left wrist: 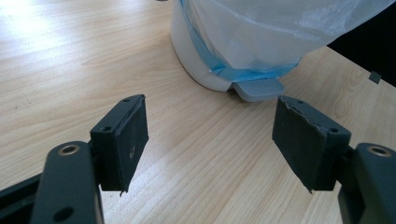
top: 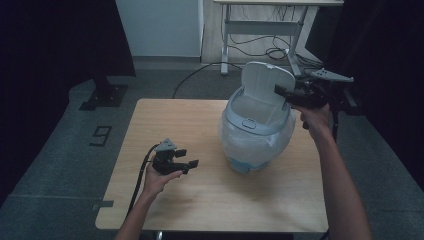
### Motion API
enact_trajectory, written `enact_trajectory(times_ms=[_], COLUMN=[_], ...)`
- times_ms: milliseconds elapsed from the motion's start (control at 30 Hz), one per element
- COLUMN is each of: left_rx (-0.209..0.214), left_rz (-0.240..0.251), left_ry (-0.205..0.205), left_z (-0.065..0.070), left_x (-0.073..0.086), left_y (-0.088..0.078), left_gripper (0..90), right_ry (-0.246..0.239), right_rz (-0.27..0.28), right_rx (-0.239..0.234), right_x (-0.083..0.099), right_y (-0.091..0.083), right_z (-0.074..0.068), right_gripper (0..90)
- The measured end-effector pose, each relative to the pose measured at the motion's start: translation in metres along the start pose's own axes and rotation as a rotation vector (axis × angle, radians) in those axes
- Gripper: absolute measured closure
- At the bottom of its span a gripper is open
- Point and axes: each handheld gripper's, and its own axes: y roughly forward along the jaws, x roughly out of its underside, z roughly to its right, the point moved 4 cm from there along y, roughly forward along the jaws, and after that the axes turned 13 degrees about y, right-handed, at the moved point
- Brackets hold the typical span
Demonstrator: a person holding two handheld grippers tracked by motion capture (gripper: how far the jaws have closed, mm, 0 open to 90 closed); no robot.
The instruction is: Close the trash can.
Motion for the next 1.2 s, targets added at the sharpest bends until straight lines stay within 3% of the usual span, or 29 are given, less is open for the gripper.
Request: enact_trajectory(times_ms=[100,233,333,400,467,533,567,633,767,833,933,1200], left_rx=[0.004,0.016,0.023,0.024,0.024,0.023,0.022,0.021,0.015,0.014,0.015,0.017], left_rz=[0.000,0.003,-0.002,-0.007,-0.008,-0.009,-0.009,-0.009,-0.012,-0.014,-0.013,-0.013], left_ry=[-0.008,-0.032,-0.042,-0.044,-0.045,-0.045,-0.047,-0.053,-0.064,-0.069,-0.074,-0.079], left_z=[-0.001,-0.002,-0.002,-0.001,0.000,-0.001,-0.001,-0.003,-0.006,-0.007,-0.008,-0.008], left_x=[0.002,0.005,0.006,0.007,0.007,0.008,0.008,0.010,0.013,0.014,0.015,0.016], left_y=[-0.001,0.000,0.002,0.002,0.003,0.002,0.002,0.002,0.001,0.001,0.000,-0.001], left_gripper=[26.8,27.0,27.0,27.0,26.9,26.9,26.9,26.9,26.9,27.0,27.0,27.1], right_ry=[0.011,-0.007,-0.008,-0.060,-0.063,-0.034,-0.051,-0.078,-0.050,-0.050,-0.105,-0.091], right_rz=[-0.006,-0.060,-0.125,-0.131,-0.131,-0.166,-0.179,-0.192,-0.201,-0.207,-0.214,-0.267], right_rx=[-0.046,-0.083,-0.077,-0.033,-0.015,-0.059,-0.062,-0.044,-0.028,0.007,0.087,0.140], right_x=[0.006,0.023,0.035,0.041,0.043,0.046,0.049,0.054,0.058,0.058,0.058,0.053], right_y=[-0.007,-0.015,-0.015,-0.015,-0.015,-0.013,-0.011,-0.007,0.004,0.009,0.019,0.027], right_z=[-0.008,-0.020,-0.025,-0.030,-0.033,-0.035,-0.037,-0.039,-0.039,-0.039,-0.044,-0.049], right_gripper=[23.8,23.0,21.1,19.4,16.2,16.7,16.7,16.7,17.0,17.0,16.9,17.0])
